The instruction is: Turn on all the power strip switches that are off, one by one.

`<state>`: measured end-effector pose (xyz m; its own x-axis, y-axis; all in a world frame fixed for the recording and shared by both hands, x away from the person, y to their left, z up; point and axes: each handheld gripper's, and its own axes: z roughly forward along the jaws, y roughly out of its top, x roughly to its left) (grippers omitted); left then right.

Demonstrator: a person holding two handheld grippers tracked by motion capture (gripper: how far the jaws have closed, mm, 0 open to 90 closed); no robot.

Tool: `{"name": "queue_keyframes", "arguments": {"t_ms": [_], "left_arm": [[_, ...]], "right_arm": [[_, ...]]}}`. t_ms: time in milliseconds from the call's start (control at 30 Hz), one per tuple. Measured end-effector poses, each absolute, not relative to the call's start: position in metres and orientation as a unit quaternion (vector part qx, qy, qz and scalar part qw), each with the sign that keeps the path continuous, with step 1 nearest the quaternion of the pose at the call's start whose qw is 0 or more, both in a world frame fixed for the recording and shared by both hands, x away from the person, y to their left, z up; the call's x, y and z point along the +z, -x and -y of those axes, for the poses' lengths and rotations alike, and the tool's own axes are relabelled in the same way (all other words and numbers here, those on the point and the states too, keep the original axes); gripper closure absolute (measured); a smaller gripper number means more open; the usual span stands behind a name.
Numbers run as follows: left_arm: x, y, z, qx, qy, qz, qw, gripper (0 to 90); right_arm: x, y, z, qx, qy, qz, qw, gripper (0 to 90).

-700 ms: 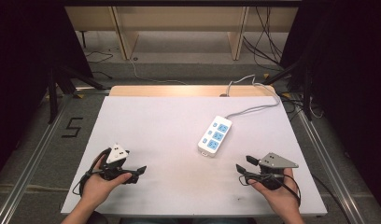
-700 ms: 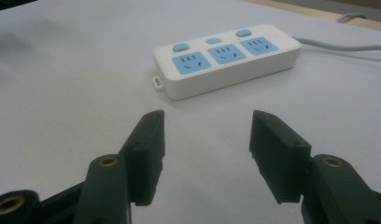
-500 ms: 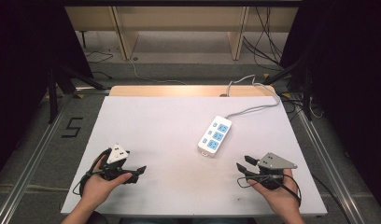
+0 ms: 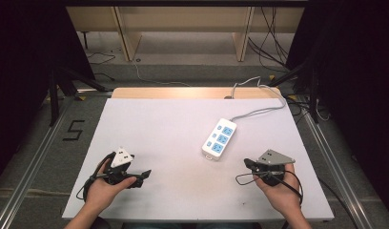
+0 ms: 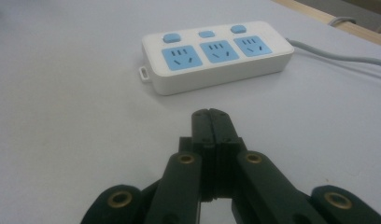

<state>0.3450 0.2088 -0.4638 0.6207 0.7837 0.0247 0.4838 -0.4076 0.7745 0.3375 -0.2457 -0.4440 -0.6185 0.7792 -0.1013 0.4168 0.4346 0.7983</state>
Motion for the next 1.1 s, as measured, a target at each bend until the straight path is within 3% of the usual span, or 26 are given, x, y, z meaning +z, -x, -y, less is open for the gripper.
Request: {"name": "queue_keyframes", "arguments": {"t_ms": [1100], "left_arm": [[-0.464,-0.344,-0.206,0.204,-0.819,-0.383,0.376,16.3]], "right_arm": [[-0.419,-0.405,0.214,0.353,-0.362,-0.83,0.234,90.0]]}}
